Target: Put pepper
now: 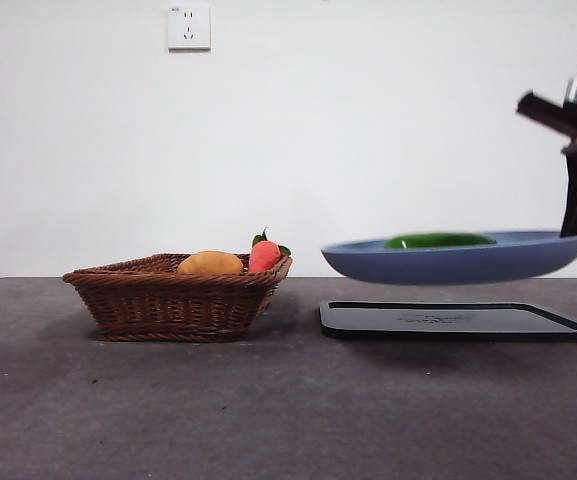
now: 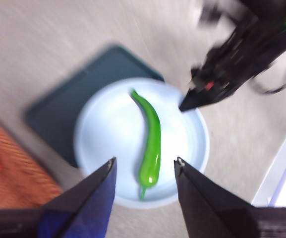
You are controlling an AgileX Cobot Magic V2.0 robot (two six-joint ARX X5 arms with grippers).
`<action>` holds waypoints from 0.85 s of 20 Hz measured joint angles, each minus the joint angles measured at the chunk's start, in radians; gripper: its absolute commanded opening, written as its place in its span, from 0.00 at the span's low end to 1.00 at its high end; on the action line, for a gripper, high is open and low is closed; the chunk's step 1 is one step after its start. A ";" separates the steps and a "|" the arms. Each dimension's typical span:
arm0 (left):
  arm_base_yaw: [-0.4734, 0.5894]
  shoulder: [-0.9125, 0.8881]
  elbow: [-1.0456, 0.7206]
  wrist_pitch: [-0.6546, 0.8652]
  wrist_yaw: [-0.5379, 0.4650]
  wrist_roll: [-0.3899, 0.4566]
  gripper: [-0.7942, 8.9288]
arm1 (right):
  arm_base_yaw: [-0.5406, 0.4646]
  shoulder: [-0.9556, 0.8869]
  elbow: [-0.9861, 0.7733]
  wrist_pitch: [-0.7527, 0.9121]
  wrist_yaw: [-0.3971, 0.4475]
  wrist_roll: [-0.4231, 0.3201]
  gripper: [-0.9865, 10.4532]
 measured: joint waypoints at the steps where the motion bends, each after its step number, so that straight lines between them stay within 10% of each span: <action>1: 0.012 -0.052 0.000 -0.011 -0.002 0.000 0.30 | -0.013 0.040 0.029 0.003 0.000 0.000 0.09; 17: 0.043 -0.378 0.005 -0.185 -0.076 0.000 0.30 | -0.059 0.471 0.346 0.163 -0.001 0.003 0.09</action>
